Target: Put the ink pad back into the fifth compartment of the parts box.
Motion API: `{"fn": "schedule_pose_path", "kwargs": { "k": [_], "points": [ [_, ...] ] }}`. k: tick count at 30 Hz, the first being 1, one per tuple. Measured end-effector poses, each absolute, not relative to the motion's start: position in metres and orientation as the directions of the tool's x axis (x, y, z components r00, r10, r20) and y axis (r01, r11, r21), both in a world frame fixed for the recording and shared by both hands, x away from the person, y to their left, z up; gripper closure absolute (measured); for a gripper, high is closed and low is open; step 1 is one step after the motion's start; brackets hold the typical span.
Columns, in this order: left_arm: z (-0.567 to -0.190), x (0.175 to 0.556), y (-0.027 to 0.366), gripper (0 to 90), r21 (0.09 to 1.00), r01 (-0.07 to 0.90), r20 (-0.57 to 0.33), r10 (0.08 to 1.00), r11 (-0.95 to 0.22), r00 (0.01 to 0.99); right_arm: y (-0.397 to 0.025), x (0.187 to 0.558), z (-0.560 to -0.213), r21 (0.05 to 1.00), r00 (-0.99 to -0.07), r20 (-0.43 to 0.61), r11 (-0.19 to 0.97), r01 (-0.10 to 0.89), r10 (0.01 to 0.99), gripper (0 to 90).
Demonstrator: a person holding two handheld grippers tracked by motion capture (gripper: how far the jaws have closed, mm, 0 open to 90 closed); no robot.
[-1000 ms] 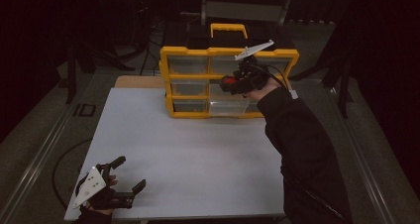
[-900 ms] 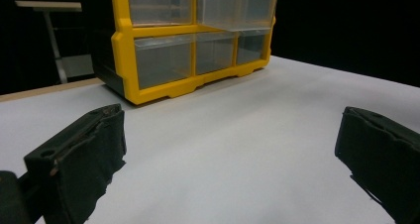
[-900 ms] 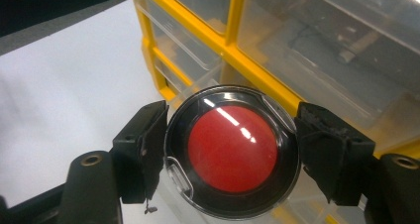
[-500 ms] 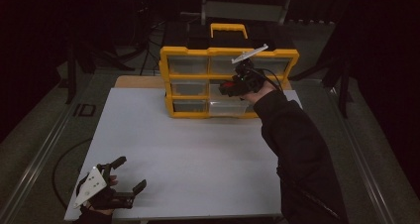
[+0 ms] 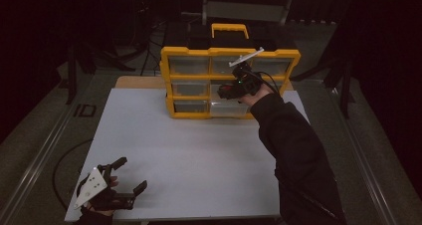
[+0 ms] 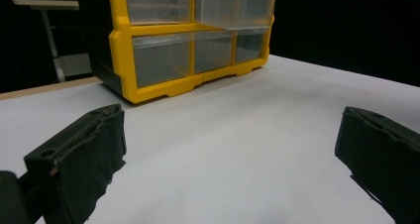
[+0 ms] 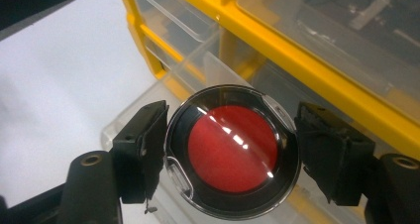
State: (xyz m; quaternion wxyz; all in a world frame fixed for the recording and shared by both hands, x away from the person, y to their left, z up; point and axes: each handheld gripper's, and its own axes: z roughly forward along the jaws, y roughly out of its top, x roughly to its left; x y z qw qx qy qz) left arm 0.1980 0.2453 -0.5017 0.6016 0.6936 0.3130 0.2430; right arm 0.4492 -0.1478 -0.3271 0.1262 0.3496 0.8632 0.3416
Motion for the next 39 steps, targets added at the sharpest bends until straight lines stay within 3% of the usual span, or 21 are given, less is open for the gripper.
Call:
{"fn": "schedule_pose_path", "kwargs": {
  "k": [9,13,18,39],
  "points": [
    [-0.502,0.198,0.245,0.0,0.987,0.14,-0.039,0.725,-0.08,0.687,-0.148,0.45,-0.333,0.674,-0.704,0.017,0.512,0.532,0.71,29.1],
    [-0.502,0.198,0.245,0.0,0.986,0.146,-0.045,0.726,-0.077,0.686,-0.148,0.448,-0.328,0.675,-0.714,0.015,0.52,0.523,0.7,16.9],
    [-0.502,0.198,0.245,0.0,0.986,0.145,-0.042,0.726,-0.079,0.686,-0.15,0.446,-0.326,0.667,-0.716,0.039,0.515,0.538,0.697,8.5],
    [-0.502,0.198,0.245,0.0,0.986,0.147,-0.045,0.727,-0.077,0.685,-0.168,0.428,-0.327,0.707,-0.736,0.027,0.508,0.492,0.676,7.9]
  ]
}}
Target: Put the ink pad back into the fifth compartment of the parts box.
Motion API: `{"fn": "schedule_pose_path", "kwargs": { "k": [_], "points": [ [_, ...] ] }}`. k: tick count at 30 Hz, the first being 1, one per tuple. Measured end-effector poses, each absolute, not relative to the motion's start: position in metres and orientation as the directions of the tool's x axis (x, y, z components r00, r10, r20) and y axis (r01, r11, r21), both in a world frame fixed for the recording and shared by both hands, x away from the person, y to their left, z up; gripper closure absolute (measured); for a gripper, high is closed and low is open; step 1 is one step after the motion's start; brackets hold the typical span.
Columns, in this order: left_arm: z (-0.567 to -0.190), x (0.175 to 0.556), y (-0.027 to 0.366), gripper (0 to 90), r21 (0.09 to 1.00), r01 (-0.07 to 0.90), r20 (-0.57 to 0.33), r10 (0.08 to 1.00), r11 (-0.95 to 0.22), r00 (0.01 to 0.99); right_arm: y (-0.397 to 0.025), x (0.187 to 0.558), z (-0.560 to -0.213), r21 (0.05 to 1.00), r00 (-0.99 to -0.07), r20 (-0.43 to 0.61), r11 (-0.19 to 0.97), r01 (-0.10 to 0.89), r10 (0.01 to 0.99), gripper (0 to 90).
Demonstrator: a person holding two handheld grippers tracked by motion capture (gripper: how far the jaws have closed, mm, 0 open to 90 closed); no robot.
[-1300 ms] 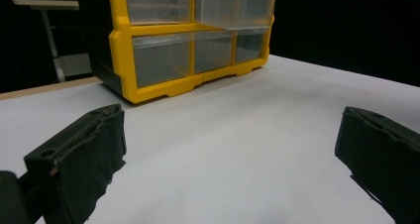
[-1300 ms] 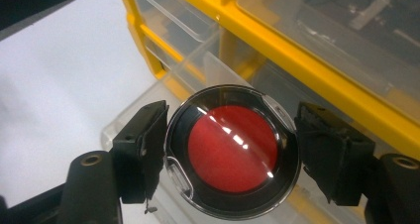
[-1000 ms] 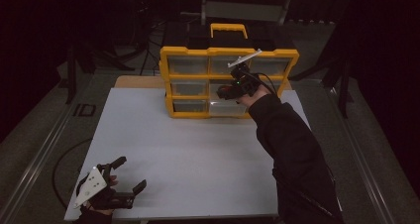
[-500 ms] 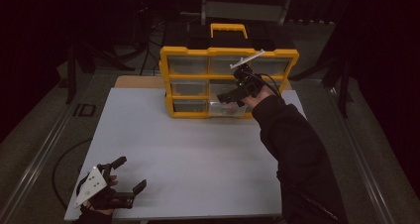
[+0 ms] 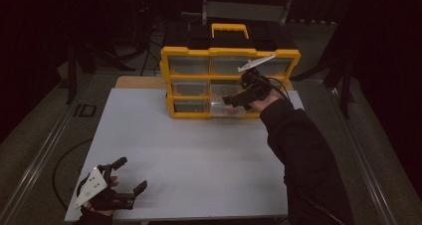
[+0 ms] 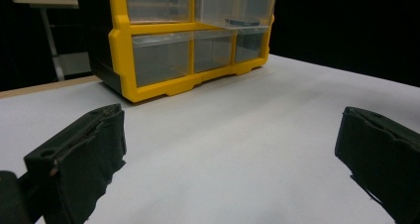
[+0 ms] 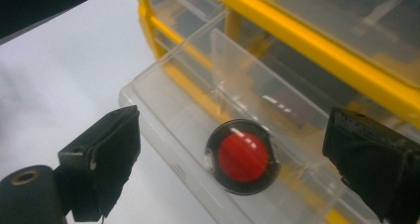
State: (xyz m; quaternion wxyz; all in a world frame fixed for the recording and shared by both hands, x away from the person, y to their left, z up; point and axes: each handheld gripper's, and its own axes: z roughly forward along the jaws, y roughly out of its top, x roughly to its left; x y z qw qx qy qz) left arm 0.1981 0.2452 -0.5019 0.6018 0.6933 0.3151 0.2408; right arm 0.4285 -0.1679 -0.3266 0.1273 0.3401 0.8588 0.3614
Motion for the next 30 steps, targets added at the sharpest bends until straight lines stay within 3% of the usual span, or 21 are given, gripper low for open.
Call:
{"fn": "schedule_pose_path", "kwargs": {
  "k": [30],
  "points": [
    [-0.502,0.198,0.245,0.0,0.986,0.148,-0.046,0.726,-0.078,0.686,-0.214,0.389,-0.339,0.758,-0.741,0.029,0.468,0.454,0.671,7.9]
  ]
}}
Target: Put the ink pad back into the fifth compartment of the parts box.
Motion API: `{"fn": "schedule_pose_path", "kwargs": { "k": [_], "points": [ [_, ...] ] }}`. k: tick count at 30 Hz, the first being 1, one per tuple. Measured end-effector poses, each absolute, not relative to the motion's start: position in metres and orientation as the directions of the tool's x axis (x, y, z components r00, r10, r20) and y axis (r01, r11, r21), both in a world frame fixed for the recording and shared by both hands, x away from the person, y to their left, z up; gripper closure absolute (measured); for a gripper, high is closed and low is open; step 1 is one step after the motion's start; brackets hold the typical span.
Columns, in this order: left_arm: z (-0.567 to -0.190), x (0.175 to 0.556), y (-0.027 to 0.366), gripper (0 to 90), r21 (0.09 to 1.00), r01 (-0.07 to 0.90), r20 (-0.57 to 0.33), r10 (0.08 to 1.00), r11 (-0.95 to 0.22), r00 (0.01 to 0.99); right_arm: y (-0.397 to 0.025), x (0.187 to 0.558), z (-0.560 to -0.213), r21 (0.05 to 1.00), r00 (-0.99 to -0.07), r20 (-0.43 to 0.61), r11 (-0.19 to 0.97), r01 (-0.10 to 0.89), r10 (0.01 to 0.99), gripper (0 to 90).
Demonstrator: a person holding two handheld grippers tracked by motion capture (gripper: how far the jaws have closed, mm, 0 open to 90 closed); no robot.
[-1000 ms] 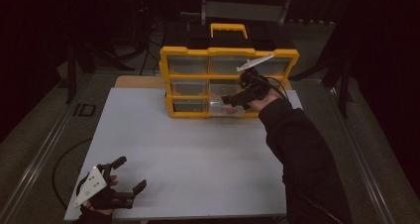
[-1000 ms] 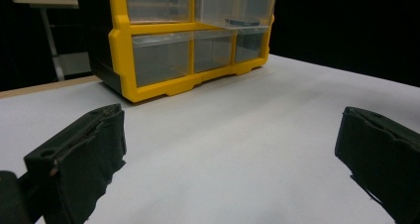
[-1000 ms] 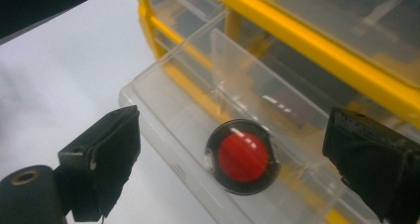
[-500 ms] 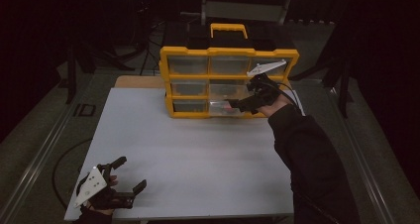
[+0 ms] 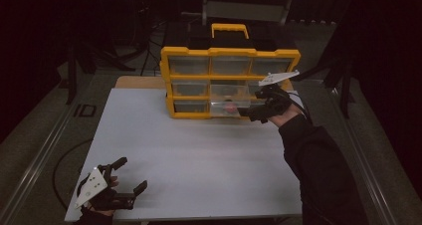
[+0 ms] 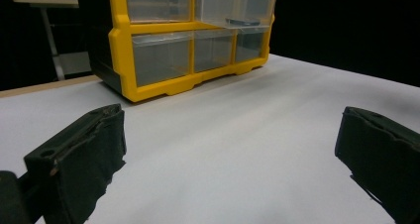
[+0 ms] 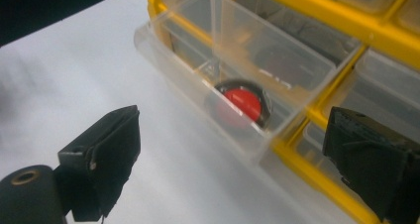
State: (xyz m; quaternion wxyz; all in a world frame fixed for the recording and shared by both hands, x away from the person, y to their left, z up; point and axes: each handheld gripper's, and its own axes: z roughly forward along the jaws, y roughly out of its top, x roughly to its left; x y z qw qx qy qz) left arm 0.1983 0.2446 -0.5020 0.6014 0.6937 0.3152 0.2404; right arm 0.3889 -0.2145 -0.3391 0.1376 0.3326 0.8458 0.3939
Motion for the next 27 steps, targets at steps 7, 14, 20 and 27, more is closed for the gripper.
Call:
{"fn": "schedule_pose_path", "kwargs": {
  "k": [7,14,20,27],
  "points": [
    [-0.502,0.198,0.244,0.0,0.986,0.15,-0.048,0.726,-0.077,0.686,-0.226,0.378,-0.356,0.755,-0.746,0.032,0.473,0.454,0.666,7.9],
    [-0.502,0.198,0.244,0.0,0.986,0.149,-0.046,0.727,-0.078,0.685,-0.233,0.37,-0.374,0.752,-0.743,0.033,0.473,0.459,0.668,7.8],
    [-0.502,0.198,0.244,0.0,0.986,0.148,-0.045,0.728,-0.079,0.684,-0.236,0.364,-0.393,0.747,-0.748,0.057,0.469,0.471,0.661,7.9],
    [-0.502,0.198,0.244,0.0,0.985,0.151,-0.047,0.728,-0.078,0.684,-0.242,0.358,-0.416,0.742,-0.748,0.086,0.459,0.489,0.658,7.9]
  ]
}}
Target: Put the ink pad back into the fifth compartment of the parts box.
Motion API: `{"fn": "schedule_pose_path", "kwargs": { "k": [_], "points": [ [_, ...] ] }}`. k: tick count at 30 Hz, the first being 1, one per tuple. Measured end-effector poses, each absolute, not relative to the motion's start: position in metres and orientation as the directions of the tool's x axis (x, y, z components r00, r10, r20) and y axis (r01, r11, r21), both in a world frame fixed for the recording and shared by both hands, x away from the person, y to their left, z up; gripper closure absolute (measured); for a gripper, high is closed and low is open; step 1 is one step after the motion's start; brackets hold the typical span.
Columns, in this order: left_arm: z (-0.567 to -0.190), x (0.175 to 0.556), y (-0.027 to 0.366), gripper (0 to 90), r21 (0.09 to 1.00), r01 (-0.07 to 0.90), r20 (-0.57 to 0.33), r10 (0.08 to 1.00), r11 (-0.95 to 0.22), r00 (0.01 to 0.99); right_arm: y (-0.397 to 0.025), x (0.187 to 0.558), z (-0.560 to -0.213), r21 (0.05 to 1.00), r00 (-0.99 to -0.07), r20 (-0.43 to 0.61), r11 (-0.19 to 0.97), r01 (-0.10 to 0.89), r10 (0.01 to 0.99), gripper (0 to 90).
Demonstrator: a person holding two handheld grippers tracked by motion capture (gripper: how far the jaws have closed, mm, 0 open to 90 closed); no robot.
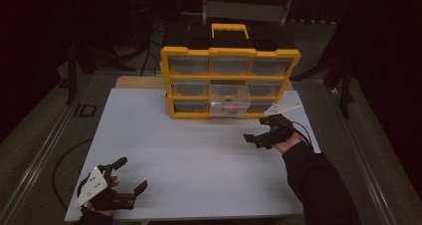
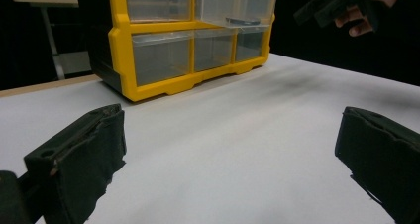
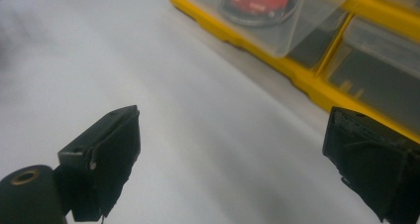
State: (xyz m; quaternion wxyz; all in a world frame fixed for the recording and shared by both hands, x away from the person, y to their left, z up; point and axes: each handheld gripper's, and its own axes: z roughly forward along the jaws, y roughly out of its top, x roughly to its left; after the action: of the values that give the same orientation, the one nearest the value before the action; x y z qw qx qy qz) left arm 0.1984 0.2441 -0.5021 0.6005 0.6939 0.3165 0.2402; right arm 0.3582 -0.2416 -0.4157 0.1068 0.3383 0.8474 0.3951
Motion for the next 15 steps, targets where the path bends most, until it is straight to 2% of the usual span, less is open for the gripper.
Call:
{"fn": "schedule_pose_path", "kwargs": {
  "k": [15],
  "points": [
    [-0.502,0.198,0.244,0.0,0.985,0.15,-0.045,0.728,-0.08,0.684,-0.251,0.339,-0.44,0.769,-0.77,0.066,0.46,0.445,0.634,7.9]
  ]
}}
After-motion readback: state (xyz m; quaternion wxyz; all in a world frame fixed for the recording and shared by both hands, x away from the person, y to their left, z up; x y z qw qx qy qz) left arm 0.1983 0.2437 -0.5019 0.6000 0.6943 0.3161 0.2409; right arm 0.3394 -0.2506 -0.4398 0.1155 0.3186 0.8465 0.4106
